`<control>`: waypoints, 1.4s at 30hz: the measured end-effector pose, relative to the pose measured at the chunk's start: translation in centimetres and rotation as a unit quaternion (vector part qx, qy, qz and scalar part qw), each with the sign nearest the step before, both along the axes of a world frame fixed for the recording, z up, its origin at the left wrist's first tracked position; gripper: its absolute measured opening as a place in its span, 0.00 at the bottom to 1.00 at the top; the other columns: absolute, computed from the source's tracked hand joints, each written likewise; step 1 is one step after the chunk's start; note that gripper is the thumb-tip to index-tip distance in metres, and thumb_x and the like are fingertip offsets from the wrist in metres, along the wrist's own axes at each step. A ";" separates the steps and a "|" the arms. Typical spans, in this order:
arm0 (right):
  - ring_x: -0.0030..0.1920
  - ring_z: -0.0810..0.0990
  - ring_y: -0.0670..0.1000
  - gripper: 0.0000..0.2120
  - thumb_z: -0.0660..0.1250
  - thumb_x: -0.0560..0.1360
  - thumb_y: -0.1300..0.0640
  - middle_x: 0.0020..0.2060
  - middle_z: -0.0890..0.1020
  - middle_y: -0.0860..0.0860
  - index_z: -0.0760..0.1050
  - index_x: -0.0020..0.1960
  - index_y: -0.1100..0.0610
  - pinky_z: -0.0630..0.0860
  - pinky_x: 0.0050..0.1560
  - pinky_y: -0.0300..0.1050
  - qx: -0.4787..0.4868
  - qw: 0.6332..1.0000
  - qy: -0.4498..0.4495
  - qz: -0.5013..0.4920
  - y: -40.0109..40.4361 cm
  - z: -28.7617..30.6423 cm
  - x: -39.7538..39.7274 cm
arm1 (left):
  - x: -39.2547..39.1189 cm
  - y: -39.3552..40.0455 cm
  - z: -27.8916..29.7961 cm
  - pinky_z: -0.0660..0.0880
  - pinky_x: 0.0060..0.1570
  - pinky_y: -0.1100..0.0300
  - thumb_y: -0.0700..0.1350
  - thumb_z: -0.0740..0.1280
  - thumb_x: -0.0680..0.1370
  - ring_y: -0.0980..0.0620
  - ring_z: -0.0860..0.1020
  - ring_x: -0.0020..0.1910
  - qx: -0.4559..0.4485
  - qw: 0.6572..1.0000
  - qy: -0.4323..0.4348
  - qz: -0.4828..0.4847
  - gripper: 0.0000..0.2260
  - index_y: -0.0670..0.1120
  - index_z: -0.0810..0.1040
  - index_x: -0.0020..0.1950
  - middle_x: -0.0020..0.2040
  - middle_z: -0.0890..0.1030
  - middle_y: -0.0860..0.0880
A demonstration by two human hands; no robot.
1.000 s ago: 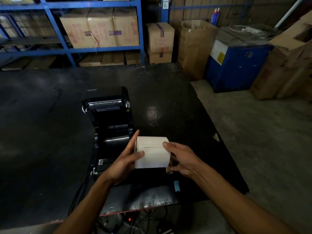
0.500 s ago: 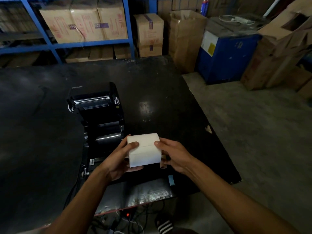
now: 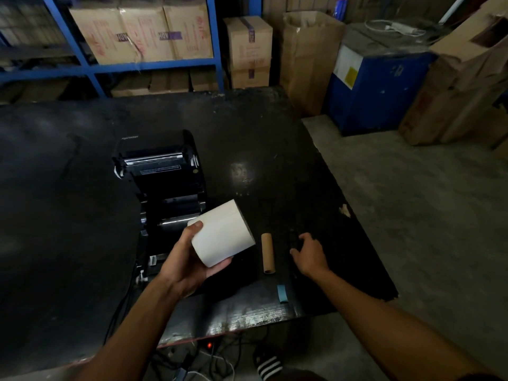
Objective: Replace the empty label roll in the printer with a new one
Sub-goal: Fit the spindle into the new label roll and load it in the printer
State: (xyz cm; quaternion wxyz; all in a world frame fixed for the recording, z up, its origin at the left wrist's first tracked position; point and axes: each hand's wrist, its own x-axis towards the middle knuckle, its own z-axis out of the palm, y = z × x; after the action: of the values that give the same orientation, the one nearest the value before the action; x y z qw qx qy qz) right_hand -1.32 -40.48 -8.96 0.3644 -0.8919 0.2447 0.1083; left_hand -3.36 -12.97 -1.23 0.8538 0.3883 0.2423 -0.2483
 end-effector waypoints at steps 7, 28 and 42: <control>0.65 0.74 0.59 0.35 0.70 0.73 0.63 0.68 0.72 0.59 0.57 0.75 0.52 0.74 0.60 0.51 0.153 0.987 0.020 -0.039 0.2 0.8 0.8 | -0.1 0.6 -0.4 0.82 0.44 0.42 0.55 0.80 0.59 0.34 0.83 0.52 -0.029 0.999 -0.044 -0.008 0.21 0.52 0.86 0.50 0.50 0.87 0.40; 0.49 0.84 0.49 0.30 0.72 0.72 0.64 0.53 0.82 0.53 0.63 0.63 0.41 0.81 0.41 0.41 0.466 0.835 -0.277 -0.099 6.7 12.9 1.8 | 1.1 0.8 0.4 0.81 0.41 0.44 0.57 0.76 0.61 0.41 0.85 0.49 -0.009 0.996 -0.084 0.018 0.28 0.51 0.79 0.59 0.50 0.87 0.44; 0.43 0.82 0.36 0.07 0.70 0.73 0.64 0.44 0.85 0.47 0.83 0.51 0.58 0.78 0.46 0.31 0.387 0.879 -0.278 0.013 8.0 11.0 -0.3 | 1.5 0.5 0.4 0.82 0.40 0.45 0.55 0.71 0.67 0.43 0.84 0.48 0.034 0.995 -0.095 0.003 0.21 0.50 0.79 0.58 0.47 0.88 0.45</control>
State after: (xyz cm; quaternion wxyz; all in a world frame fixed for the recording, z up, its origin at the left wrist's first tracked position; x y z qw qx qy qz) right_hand -1.66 -32.44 2.08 0.7324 -0.6761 0.0606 -0.0530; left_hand -1.85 -12.42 -0.83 0.8600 0.4380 0.1699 -0.1992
